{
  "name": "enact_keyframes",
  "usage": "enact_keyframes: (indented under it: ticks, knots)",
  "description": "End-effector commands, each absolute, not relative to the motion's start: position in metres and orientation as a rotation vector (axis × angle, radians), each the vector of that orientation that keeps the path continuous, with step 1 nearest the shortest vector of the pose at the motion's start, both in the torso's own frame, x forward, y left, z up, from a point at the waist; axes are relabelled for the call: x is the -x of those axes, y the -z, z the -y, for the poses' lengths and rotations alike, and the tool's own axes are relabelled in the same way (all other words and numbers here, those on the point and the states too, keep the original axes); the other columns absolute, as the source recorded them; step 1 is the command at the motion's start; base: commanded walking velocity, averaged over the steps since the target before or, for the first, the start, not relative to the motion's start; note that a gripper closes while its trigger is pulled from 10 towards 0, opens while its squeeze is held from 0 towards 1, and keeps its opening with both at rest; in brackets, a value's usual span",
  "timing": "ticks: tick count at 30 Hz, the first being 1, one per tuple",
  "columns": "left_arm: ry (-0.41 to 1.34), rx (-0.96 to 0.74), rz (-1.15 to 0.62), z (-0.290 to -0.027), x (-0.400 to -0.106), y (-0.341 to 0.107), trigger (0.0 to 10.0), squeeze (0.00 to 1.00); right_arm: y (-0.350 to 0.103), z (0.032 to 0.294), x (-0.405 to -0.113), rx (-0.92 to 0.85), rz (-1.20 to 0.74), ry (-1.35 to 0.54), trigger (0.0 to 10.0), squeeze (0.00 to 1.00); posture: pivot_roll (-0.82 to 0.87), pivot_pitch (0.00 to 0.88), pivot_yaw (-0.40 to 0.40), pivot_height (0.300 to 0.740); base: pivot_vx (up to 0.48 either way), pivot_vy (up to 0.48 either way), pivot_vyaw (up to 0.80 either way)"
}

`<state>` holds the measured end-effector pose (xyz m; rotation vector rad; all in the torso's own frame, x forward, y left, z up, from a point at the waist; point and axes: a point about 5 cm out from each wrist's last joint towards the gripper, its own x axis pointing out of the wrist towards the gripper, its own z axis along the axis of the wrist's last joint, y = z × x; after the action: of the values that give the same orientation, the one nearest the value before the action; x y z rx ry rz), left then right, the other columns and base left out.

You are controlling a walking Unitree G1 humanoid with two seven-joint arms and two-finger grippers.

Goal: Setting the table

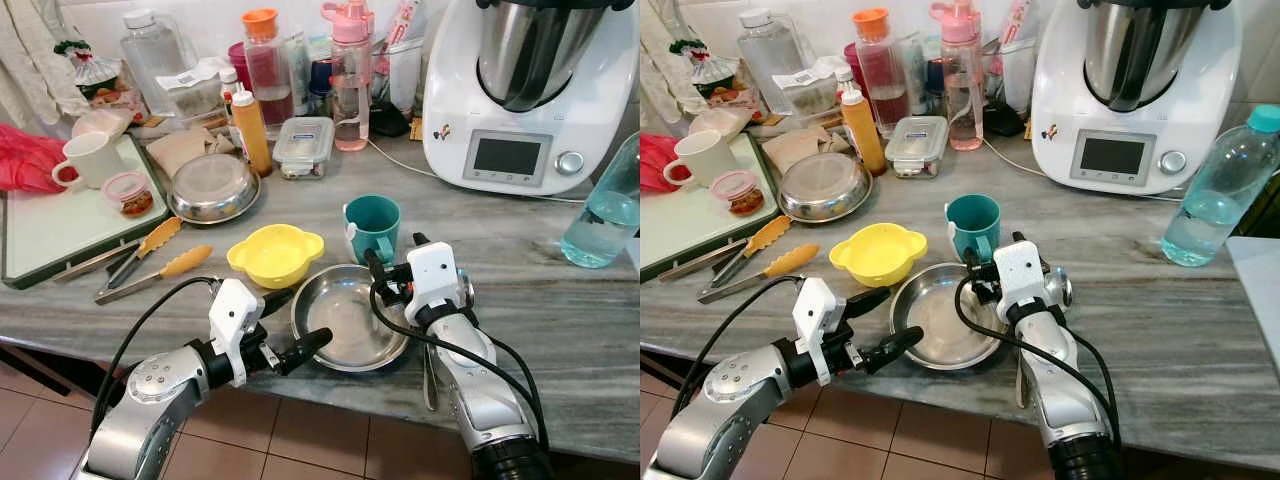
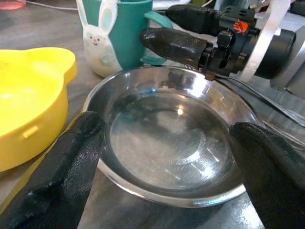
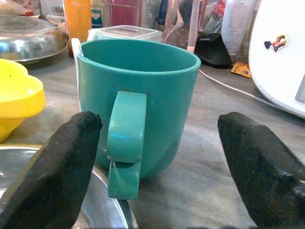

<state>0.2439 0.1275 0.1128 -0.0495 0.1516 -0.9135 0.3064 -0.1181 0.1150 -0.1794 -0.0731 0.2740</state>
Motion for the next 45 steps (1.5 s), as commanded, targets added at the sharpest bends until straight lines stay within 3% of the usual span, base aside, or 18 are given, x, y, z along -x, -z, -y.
enact_keyframes:
  ticks: [1,9,17,24,29,41,43,44,45]
  knots:
    - [0.911,0.032,-0.142,-0.13,-0.244,-0.116,10.0,0.0,-0.124,0.114,-0.307,0.186,0.111,-0.286,10.0,1.0,-0.1,0.049,0.103,0.74,0.0,0.0,0.0]
    - [0.919,0.031,-0.116,-0.129,-0.243,-0.132,10.0,0.0,-0.144,0.102,-0.298,0.179,0.189,-0.344,10.0,1.0,-0.11,0.048,0.102,0.74,0.0,0.0,0.0]
    - [0.9,0.034,-0.107,-0.127,-0.244,-0.133,10.0,0.0,-0.168,0.105,-0.286,0.164,0.267,-0.323,10.0,1.0,-0.1,0.047,0.099,0.74,0.0,0.0,0.0]
    - [0.869,0.044,-0.095,-0.125,-0.249,-0.129,10.0,0.0,-0.191,0.131,-0.261,0.194,0.331,-0.195,10.0,1.0,-0.11,0.044,0.084,0.74,0.0,0.0,0.0]
    - [0.852,0.062,-0.072,-0.122,-0.252,-0.13,10.0,0.0,-0.176,0.159,-0.243,0.199,0.269,-0.067,10.0,1.0,-0.14,0.044,0.084,0.74,0.0,0.0,0.0]
    - [0.698,0.11,0.016,-0.118,-0.265,-0.134,10.0,0.0,-0.152,0.175,-0.221,0.237,0.14,0.021,10.0,1.0,-0.16,0.036,0.077,0.74,0.0,0.0,0.0]
    - [0.635,0.099,0.016,-0.12,-0.264,-0.132,10.0,0.0,-0.15,0.175,-0.22,0.25,0.131,0.016,10.0,0.94,-0.16,0.034,0.075,0.74,0.0,0.0,0.0]
    - [0.617,0.093,-0.003,-0.12,-0.264,-0.129,10.0,0.0,-0.15,0.175,-0.221,0.271,0.134,0.007,10.0,0.79,-0.16,0.032,0.073,0.74,0.0,0.0,0.0]
    - [0.615,0.092,-0.009,-0.12,-0.264,-0.128,10.0,0.0,-0.151,0.175,-0.221,0.278,0.136,0.004,10.0,0.79,-0.16,0.032,0.073,0.74,0.0,0.0,0.0]
